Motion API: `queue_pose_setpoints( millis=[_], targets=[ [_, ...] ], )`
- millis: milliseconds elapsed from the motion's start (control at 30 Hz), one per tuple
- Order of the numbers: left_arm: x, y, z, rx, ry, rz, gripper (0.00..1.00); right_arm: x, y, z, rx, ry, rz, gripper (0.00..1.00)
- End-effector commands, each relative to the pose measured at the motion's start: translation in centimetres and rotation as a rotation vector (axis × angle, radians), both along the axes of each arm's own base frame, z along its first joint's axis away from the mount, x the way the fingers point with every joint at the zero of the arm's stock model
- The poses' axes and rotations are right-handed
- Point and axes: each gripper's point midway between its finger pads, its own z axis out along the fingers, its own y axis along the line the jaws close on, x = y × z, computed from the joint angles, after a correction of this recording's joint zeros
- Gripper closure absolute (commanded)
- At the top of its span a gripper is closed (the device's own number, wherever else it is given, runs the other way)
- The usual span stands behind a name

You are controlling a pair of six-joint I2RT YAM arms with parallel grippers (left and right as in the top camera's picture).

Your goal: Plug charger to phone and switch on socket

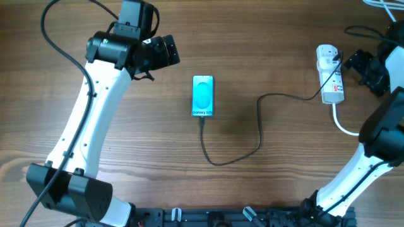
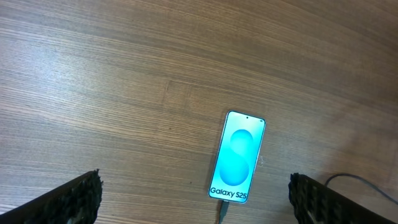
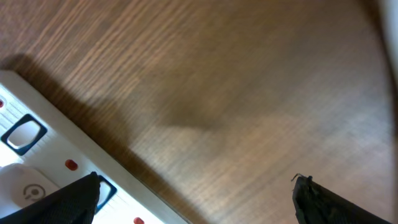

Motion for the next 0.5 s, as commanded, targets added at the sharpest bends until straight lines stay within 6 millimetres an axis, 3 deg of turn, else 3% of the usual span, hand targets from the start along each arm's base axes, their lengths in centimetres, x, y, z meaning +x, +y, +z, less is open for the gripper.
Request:
queue_pose_setpoints(
  millis=[0, 167, 467],
  targets=[
    [0.1, 0.3, 0.2, 0.002, -0.007, 0.023, 0.00, 0.8, 1.8, -2.1, 0.098, -0.016, 0.096, 0.00],
    [0.1, 0.3, 0.2, 0.002, -0.007, 0.023, 0.00, 0.6, 1.9, -3.6, 0.113, 0.010, 0.096, 0.00],
    [0.1, 0.3, 0.2, 0.002, -0.007, 0.023, 0.00, 0.4, 2.2, -3.8, 0.127, 0.021, 0.101, 0.01]
  ],
)
